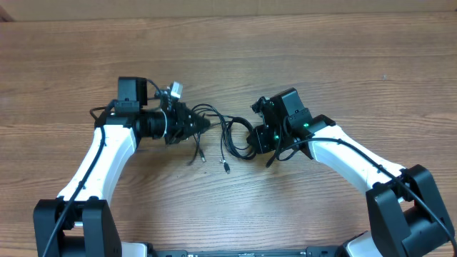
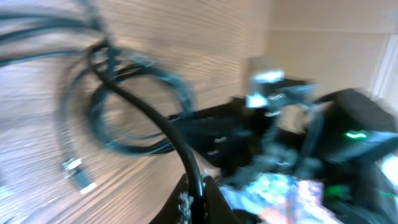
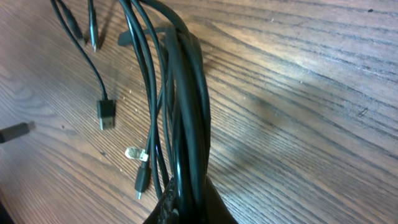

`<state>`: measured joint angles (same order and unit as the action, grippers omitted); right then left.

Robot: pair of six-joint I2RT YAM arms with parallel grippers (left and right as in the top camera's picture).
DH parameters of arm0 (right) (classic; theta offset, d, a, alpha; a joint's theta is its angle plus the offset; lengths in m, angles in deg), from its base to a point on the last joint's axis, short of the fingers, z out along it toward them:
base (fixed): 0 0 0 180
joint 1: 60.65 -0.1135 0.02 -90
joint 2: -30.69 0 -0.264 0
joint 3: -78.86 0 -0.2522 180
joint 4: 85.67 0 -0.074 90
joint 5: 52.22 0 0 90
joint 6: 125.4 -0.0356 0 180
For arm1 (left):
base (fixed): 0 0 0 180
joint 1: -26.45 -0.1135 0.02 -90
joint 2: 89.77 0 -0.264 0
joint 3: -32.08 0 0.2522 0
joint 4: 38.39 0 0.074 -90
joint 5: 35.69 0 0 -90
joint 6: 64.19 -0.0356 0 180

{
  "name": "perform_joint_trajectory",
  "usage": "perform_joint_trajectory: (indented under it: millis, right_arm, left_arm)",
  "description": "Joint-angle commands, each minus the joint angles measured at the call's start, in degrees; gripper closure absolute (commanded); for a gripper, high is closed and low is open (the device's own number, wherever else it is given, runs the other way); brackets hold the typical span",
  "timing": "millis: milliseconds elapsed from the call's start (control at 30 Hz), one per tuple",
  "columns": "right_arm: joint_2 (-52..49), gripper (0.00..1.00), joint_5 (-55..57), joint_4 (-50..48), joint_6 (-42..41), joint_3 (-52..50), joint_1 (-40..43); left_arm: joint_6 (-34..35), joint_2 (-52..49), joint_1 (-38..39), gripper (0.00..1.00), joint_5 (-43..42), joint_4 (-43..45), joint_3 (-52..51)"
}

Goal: Untangle cables

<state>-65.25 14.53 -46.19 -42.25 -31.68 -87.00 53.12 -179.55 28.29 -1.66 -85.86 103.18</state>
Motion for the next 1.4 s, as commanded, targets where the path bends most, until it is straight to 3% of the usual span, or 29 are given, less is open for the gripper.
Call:
perform_joint_trajectory:
  millis: [0, 200, 300, 533, 700, 900, 1033, 1233, 1367]
  right_arm:
    - [0.68, 0.96, -1.31, -1.51, -3.06, 0.17, -0.15]
    - [0.68, 0.96, -3.48, -3.3, -5.42, 0.17, -0.15]
    - [0.68, 0.96, -8.07, -4.2, -5.4, 0.17, -0.15]
    - [0.68, 0.96, -22.1, -6.62, -5.38, 0.31, 0.44]
    - [0.7, 0.96, -34.49, -10.34, -6.08, 0.31, 3.32]
    - [0.7, 0.96, -45.57, -18.1, -16.0, 0.31, 8.31]
    - [0.7, 0.96, -48.46, -21.94, -21.73, 0.31, 9.84]
    - [0.68, 0.96, -48.46, -22.64, -22.12, 0.31, 9.81]
    - [0.68, 0.96, -48.17, -22.67, -24.76, 0.31, 9.81]
  left_arm:
    - [-10.29, 1.01, -0.04, 0.95, 12.92, -5.38, 0.94]
    - [-12.11, 1.01, 0.07, 0.69, 28.87, -11.89, 0.94]
    - [-12.13, 0.98, 0.11, 0.55, 29.44, -12.52, 0.94]
    - [-12.15, 1.01, 0.0, 0.43, 25.88, -12.57, 3.1]
    - [-13.84, 1.03, 0.0, 0.35, 26.05, -16.24, 9.46]
    - [-14.14, 1.03, 0.07, 0.34, 27.85, -19.8, 16.41]
    - [-5.25, 0.92, 0.13, 0.34, 27.82, -21.14, 16.48]
    - [-2.14, 0.92, 2.27, 0.3, 23.26, -23.06, 15.89]
    - [3.76, 0.44, 5.62, 0.32, 26.14, -22.38, 15.37]
